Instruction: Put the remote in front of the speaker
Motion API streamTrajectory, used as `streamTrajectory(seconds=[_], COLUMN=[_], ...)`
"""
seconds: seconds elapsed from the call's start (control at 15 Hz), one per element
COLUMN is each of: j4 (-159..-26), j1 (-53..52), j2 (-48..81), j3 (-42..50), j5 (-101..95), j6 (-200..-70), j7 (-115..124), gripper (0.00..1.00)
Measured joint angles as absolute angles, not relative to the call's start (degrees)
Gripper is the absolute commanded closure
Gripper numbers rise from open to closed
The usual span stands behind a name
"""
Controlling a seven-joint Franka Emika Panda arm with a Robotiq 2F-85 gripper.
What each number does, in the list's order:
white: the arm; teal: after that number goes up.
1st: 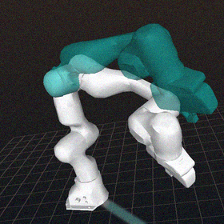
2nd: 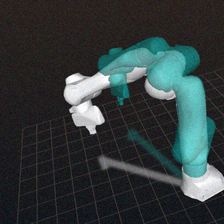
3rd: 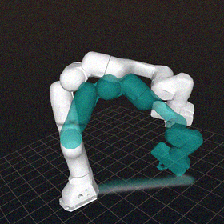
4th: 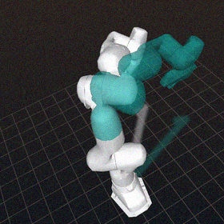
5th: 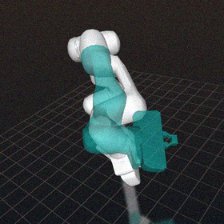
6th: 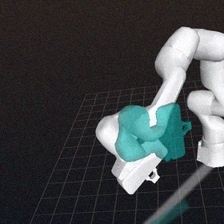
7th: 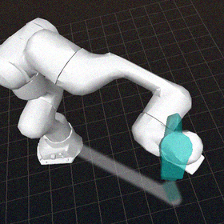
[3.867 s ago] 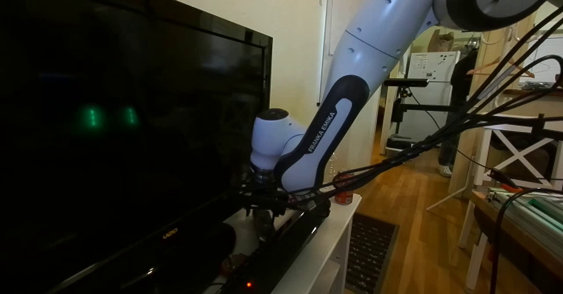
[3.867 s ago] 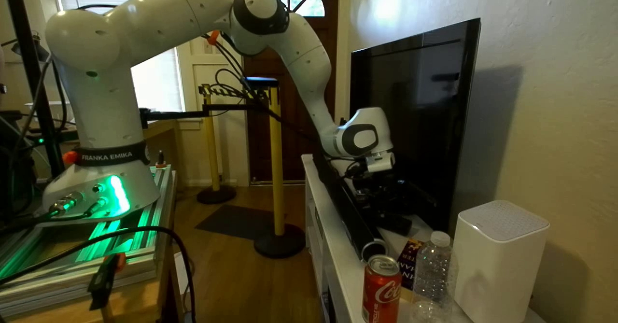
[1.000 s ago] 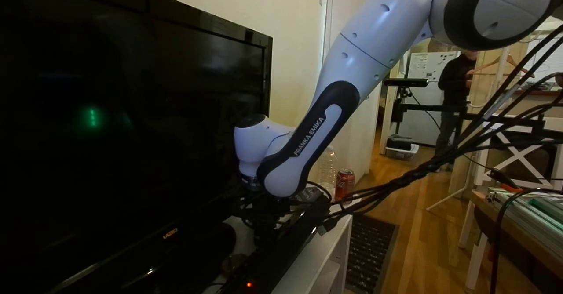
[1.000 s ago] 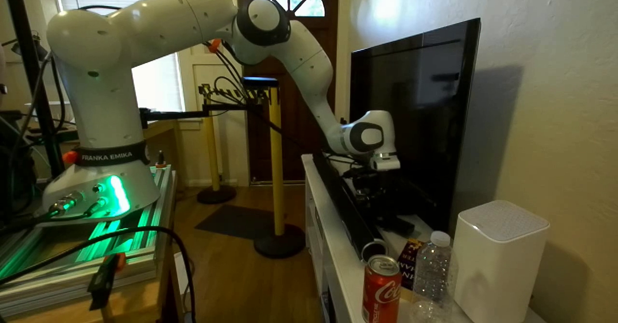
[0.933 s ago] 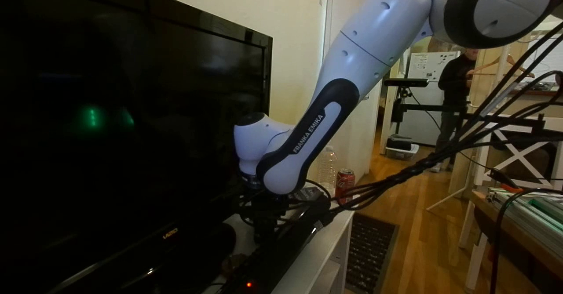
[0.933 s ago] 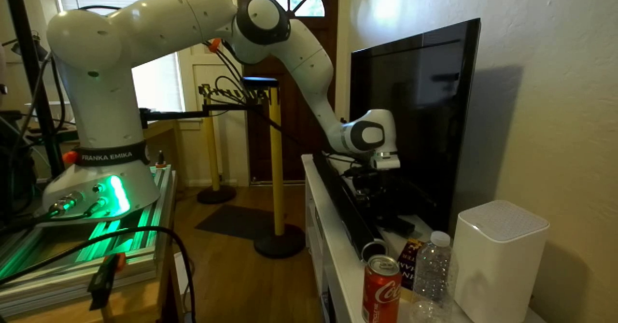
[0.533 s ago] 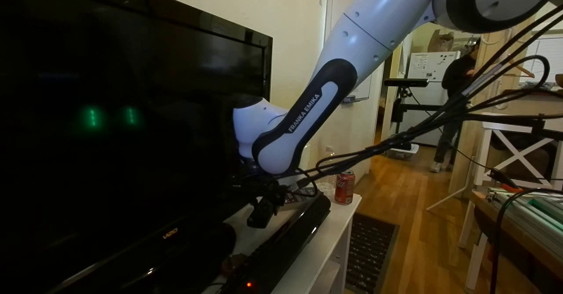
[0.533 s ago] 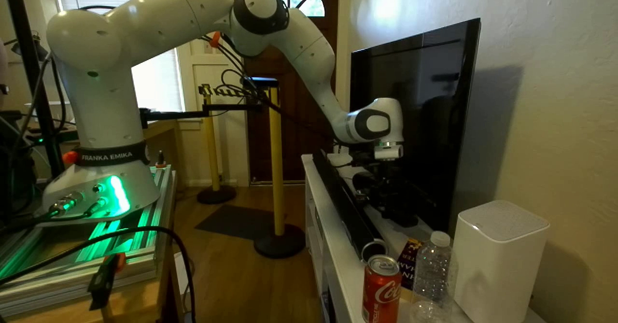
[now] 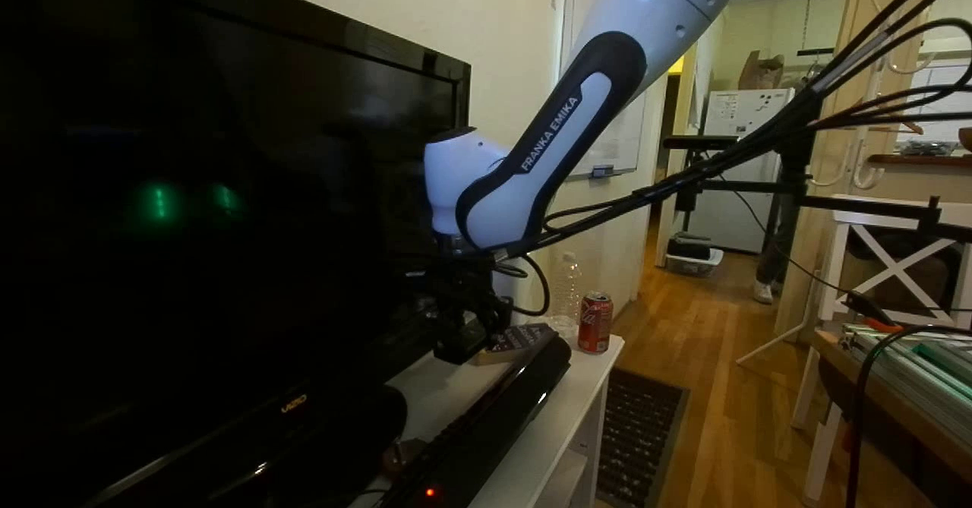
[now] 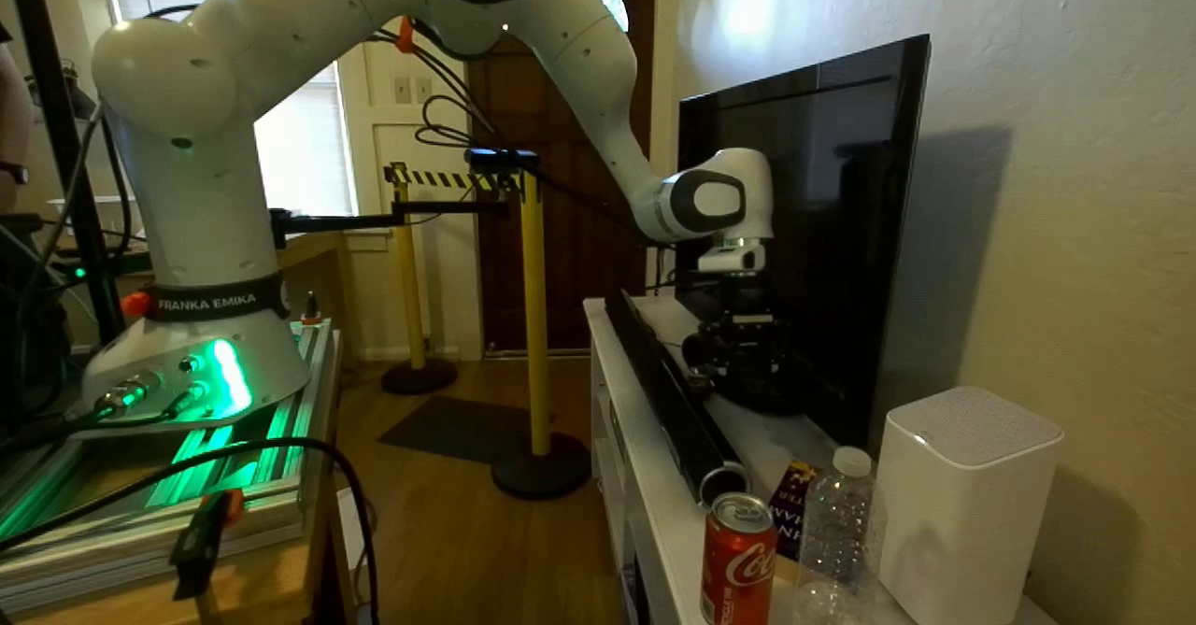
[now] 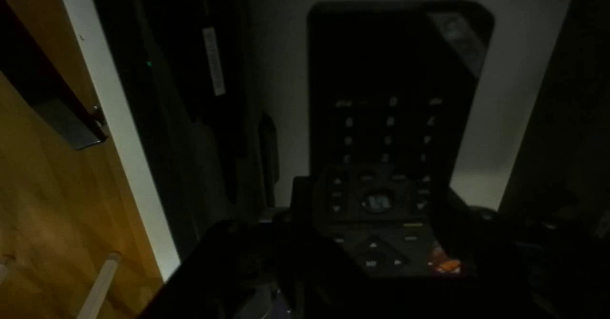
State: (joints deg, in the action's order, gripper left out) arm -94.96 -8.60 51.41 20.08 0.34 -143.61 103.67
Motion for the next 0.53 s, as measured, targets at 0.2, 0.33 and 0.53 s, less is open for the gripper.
streamTrajectory(seconds=[0.2,0.33,0.53], j4=[-103.0,-108.7,-117.5], j1=[-10.4,-12.1,-14.7], j2=[44.9,40.7,35.0], j3=[20.1,20.1,20.1], j5=[0.2,0.0,-0.6], j6=[-145.6,-147.2,-148.8], j7=[106.5,108.2,110.8], gripper=[0.64,0.64,0.64])
